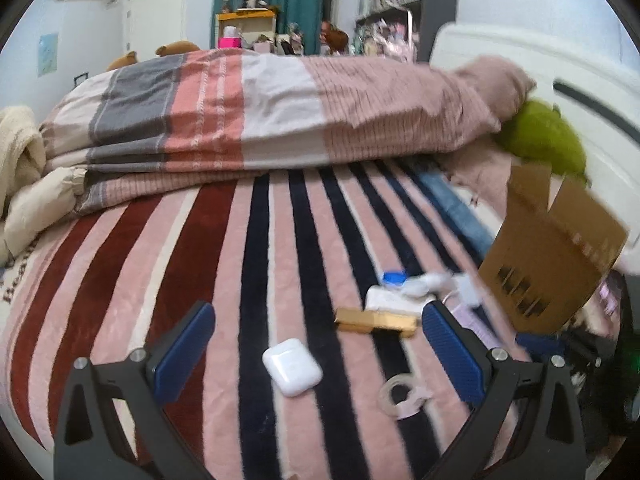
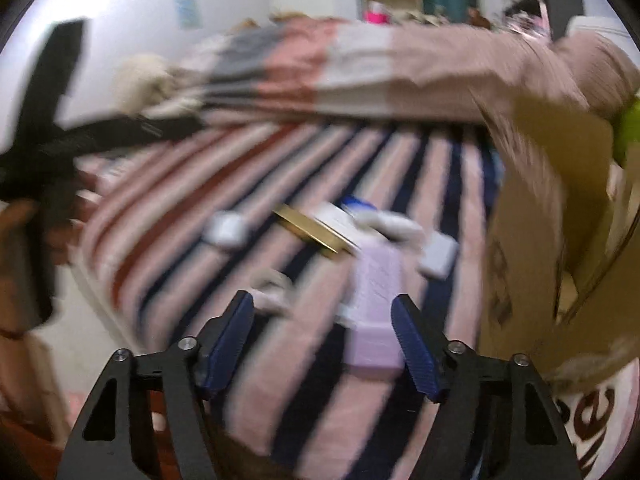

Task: Organize rigid objects
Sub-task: 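Grasp the lilac TEARS OF THEMIS box with the right gripper, then carry the lilac box into the cardboard box and open the right gripper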

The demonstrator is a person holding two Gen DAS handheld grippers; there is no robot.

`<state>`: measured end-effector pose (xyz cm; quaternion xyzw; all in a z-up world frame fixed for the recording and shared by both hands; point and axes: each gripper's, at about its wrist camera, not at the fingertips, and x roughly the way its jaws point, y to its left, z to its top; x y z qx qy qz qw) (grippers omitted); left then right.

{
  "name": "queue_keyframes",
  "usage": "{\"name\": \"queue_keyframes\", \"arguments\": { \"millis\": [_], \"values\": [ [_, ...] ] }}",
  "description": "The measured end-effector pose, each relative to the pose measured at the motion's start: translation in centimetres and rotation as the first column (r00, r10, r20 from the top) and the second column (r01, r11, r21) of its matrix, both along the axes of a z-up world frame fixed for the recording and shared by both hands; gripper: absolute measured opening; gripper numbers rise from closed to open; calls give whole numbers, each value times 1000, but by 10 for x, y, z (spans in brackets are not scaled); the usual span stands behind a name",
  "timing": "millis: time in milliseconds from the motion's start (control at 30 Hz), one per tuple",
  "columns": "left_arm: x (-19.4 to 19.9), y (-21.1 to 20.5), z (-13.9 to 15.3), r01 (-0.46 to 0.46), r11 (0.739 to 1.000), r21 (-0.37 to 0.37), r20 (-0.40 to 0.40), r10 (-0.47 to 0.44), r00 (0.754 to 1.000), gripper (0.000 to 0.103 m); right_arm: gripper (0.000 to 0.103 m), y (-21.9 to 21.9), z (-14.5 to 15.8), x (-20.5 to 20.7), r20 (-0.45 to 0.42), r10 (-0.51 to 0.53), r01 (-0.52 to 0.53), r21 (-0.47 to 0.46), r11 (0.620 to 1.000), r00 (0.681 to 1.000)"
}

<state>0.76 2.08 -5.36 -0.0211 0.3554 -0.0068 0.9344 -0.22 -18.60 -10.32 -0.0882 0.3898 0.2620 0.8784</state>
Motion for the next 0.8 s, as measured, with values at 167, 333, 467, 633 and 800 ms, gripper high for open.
{"name": "queue_keyframes", "arguments": {
  "millis": [167,333,467,633,800],
  "values": [
    [10,-5,-22,63,998,-30,-20,-63,998,103,49,0,-34,24,-52,-23,22,-23,999,998],
    [27,-10,-37,132,988,-81,-74,-138,988,102,38,5,-49,32,-43,-35,33,-54,998,998],
    [39,-13,-37,260,930,-260,-87,-291,953,102,33,8,-38,23,-41,-29,27,-52,998,999],
    [42,-26,-11,385,859,-337,-50,-424,904,101,32,28,10,4,3,107,-107,7,994,994],
    [43,-27,39,454,813,-365,12,-483,875,71,32,44,72,0,70,220,-223,36,974,973]
  ]
}}
